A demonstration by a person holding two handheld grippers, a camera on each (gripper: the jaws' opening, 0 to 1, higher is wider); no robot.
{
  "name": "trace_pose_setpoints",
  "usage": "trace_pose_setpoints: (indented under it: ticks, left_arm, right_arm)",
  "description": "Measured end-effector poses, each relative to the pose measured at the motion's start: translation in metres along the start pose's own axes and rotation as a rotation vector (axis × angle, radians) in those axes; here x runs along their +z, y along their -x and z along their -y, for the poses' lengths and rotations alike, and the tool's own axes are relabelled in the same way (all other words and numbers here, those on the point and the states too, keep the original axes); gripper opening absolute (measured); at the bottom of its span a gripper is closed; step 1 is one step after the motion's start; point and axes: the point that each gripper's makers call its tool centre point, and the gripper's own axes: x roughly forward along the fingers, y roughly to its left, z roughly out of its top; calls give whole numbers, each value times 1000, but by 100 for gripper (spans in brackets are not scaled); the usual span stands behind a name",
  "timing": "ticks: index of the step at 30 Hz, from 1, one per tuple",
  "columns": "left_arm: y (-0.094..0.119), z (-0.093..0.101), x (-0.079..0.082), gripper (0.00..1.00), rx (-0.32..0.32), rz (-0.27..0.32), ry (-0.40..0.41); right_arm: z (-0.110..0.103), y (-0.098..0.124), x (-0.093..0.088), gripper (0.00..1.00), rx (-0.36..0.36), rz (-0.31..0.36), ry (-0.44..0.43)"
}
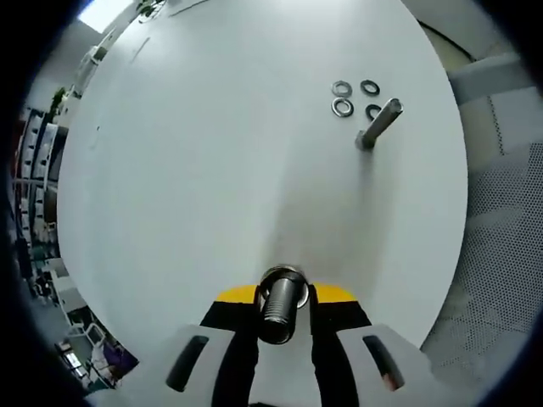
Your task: Place the washer onto the threaded stud by aligning its center hole with the stud, sliding it down to the base, and recovering from edge contact or off-axis alignment until the washer reaches the visible bottom stop.
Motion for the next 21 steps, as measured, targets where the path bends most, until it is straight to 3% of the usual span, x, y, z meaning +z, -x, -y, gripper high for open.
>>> trace_pose_setpoints:
  ticks: [8, 12, 15, 18, 21]
  left_arm:
    - [5, 0, 0, 23, 5, 48, -2]
    - [14, 0, 0, 28, 11, 77, 27]
    - [18, 0, 3, 29, 16, 144, 88]
    - [25, 8, -1, 30, 20, 155, 103]
    - [26, 4, 0, 30, 37, 189, 131]
  right_arm:
    - [-1, 0, 0, 25, 5, -7, 6]
    - [-1, -1, -1, 25, 11, -13, 12]
    - [-2, -1, -1, 25, 13, -12, 13]
    - [-3, -1, 0, 25, 15, -12, 15]
    - [-3, -1, -1, 25, 21, -15, 19]
